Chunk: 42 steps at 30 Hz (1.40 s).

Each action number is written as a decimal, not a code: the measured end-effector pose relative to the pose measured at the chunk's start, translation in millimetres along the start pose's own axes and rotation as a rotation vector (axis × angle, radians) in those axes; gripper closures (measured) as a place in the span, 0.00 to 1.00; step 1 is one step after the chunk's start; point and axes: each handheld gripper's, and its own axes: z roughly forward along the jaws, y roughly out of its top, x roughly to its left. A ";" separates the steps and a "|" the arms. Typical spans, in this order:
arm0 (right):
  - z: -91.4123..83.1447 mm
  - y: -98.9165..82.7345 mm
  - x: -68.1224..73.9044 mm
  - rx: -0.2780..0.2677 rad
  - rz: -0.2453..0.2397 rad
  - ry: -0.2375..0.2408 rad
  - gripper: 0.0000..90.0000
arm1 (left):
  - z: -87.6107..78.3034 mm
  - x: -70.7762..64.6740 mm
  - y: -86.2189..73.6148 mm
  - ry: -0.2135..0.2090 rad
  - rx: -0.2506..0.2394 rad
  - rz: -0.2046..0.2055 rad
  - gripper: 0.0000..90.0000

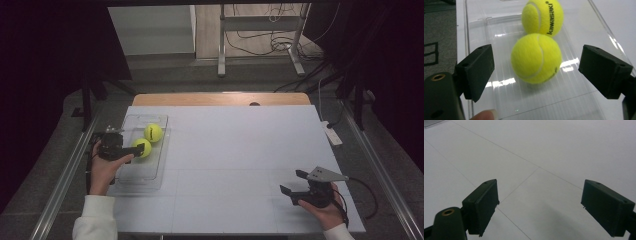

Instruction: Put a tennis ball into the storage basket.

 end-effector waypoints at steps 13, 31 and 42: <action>0.1 0.2 0.0 -0.001 -0.001 0.001 0.16 | -11.4 -7.0 -1.9 -0.144 -0.091 0.016 0.16; 8.0 1.8 -1.8 0.000 0.003 0.025 0.16 | -27.5 -16.0 -15.9 -0.232 -0.152 0.014 0.17; 11.4 3.3 -1.2 -0.004 0.004 0.045 0.16 | -35.6 -34.2 -24.4 -0.284 -0.182 0.054 0.16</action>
